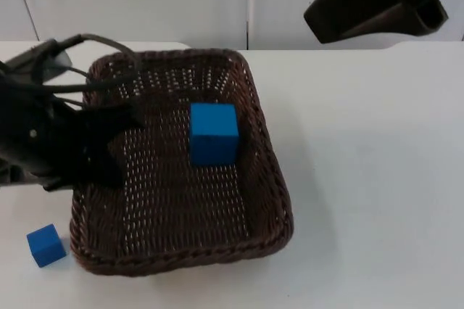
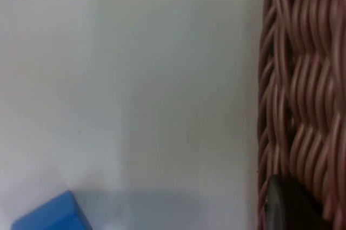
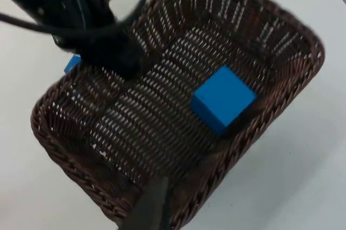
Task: Pick up the basket with the left hand and place the largest block into the basket with the right hand.
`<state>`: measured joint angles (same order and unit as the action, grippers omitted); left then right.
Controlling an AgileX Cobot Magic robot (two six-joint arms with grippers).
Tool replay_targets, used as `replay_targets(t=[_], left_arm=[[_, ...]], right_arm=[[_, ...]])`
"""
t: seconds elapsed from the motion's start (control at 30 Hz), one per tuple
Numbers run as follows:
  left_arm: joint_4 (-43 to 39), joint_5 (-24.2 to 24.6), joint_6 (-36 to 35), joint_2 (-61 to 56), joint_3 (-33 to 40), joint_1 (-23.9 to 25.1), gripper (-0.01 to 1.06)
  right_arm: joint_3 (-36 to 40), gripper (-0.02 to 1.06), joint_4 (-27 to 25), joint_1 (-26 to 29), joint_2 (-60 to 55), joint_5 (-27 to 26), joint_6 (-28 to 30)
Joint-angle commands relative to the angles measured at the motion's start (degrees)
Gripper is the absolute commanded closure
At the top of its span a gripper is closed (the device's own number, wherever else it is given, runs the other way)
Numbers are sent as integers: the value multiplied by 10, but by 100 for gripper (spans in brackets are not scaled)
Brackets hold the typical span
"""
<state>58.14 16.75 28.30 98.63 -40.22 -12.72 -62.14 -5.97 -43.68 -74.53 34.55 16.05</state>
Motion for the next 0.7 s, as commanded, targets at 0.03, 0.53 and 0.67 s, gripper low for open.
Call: replay_targets(t=[0.03, 0.53, 0.67], left_arm=[[31, -20, 3, 16, -1, -13, 105], [179, 7, 98, 42, -1, -23, 29], [180, 18, 98, 41, -1, -23, 25]], right_arm=[[0, 14, -3, 2, 6, -1, -3], [0, 14, -3, 2, 6, 1, -3], [0, 14, -2, 2, 6, 1, -3]])
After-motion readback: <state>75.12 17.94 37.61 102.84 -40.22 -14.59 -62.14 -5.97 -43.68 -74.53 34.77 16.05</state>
